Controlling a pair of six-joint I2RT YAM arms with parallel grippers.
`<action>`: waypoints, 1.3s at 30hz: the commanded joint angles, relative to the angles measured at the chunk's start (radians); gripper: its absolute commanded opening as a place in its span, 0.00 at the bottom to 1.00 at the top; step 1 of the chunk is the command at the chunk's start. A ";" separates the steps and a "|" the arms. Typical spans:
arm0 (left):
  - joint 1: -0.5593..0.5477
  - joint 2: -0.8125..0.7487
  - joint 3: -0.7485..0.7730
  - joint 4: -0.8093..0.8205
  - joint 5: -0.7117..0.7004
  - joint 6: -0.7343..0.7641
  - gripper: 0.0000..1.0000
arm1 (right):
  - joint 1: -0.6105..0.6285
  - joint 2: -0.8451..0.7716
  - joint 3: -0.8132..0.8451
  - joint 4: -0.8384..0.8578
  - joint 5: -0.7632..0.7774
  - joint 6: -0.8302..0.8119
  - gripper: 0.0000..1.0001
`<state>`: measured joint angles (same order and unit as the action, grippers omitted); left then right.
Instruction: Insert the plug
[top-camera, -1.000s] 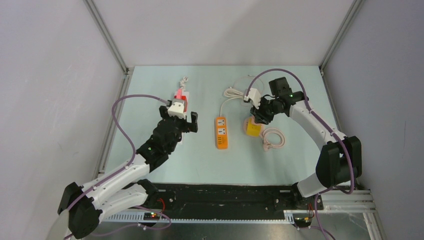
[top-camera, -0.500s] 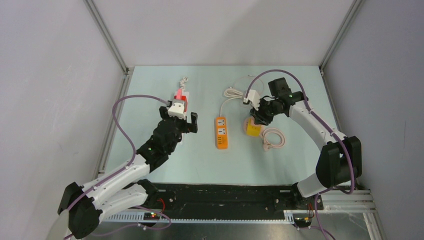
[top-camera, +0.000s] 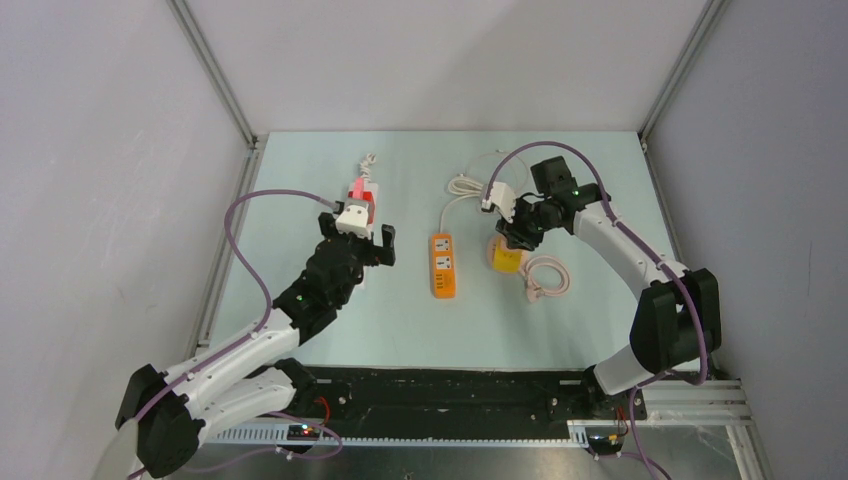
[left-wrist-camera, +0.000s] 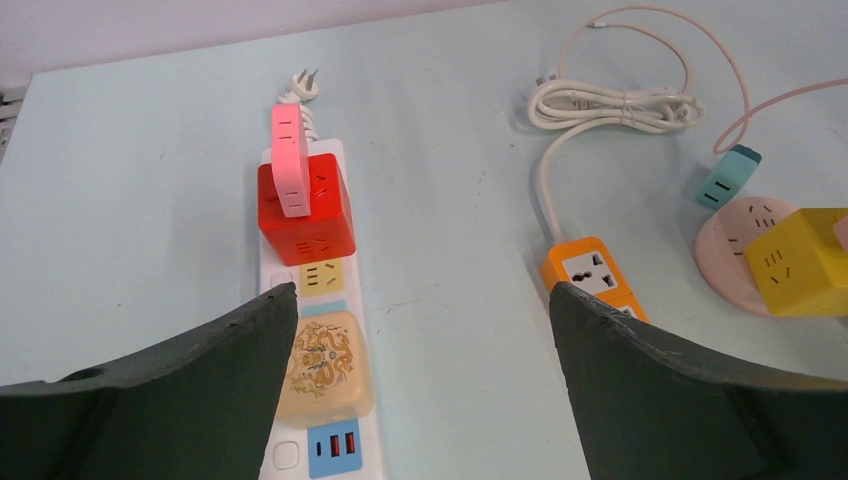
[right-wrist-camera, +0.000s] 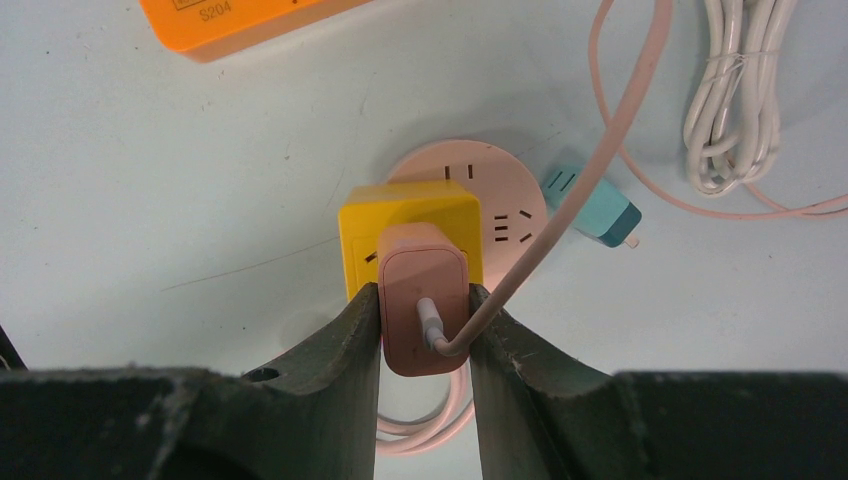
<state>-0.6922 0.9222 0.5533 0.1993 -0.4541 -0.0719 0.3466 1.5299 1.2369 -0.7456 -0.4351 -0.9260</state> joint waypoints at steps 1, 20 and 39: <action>0.009 -0.003 0.001 0.035 0.005 -0.006 1.00 | -0.014 0.016 -0.086 0.031 0.015 -0.003 0.00; 0.024 0.002 -0.008 0.047 0.029 -0.011 0.98 | -0.006 0.020 -0.209 0.167 0.113 0.051 0.27; 0.038 0.005 0.010 0.046 0.060 0.001 0.98 | -0.110 -0.378 -0.136 0.609 0.273 0.763 0.99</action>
<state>-0.6601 0.9375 0.5522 0.2001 -0.3889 -0.0715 0.2852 1.2068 1.0515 -0.2966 -0.3481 -0.5568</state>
